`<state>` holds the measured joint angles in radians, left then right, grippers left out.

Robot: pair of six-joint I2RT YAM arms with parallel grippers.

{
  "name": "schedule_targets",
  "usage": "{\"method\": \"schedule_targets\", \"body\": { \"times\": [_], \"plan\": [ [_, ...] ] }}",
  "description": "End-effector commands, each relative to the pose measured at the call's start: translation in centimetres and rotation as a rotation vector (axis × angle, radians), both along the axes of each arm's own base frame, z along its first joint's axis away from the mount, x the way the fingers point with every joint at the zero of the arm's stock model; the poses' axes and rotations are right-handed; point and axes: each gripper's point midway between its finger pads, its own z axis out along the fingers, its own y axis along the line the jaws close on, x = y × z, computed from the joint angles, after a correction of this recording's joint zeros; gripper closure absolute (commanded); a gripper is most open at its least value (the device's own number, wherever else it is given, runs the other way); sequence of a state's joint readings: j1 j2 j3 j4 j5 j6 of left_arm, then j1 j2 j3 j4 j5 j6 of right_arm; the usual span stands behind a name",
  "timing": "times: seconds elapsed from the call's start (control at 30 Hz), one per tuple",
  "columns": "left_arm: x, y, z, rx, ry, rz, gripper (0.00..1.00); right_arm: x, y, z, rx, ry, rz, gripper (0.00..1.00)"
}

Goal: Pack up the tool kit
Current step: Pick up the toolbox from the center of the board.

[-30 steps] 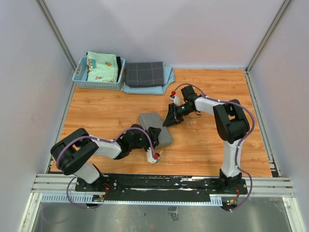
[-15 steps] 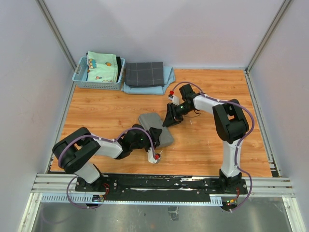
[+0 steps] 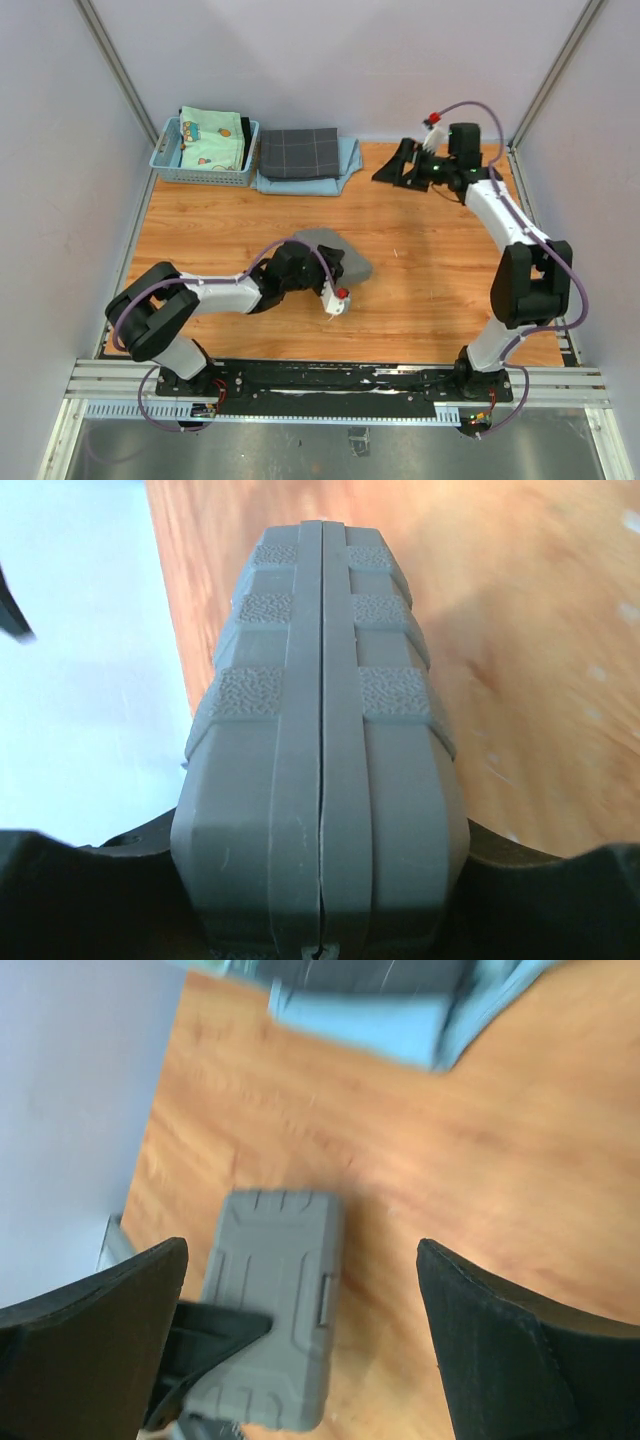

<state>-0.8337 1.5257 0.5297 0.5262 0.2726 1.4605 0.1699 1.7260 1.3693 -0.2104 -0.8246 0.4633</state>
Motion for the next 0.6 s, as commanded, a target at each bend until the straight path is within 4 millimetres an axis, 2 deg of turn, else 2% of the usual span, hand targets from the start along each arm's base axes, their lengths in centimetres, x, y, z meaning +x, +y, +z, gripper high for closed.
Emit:
{"method": "schedule_targets", "body": {
  "times": [0.0,0.13,0.2,0.3,0.37,0.57],
  "plan": [
    [4.3,-4.1,14.5,-0.408,0.052,0.154,1.00,3.4,-4.6,4.6,-0.033,-0.166,-0.155,0.02],
    [6.0,-6.2,19.5,-0.596,0.334,0.268,1.00,3.0,-6.2,4.0,-0.062,-0.135,-0.188,0.02],
    [6.3,-7.1,21.1,-0.666,0.489,0.302,1.00,2.5,-6.5,3.7,-0.071,-0.132,-0.202,0.02],
    [7.2,-7.9,22.5,-0.771,0.789,0.376,1.00,1.6,-7.0,3.7,-0.097,-0.148,-0.226,0.02],
    [7.8,-8.0,23.1,-0.809,0.923,0.402,1.00,1.0,-7.7,3.7,-0.142,-0.163,-0.249,0.02],
    [8.8,-7.0,22.7,-0.864,1.037,0.445,1.00,-0.7,-10.0,3.2,-0.244,-0.157,-0.351,0.02]
  ]
}}
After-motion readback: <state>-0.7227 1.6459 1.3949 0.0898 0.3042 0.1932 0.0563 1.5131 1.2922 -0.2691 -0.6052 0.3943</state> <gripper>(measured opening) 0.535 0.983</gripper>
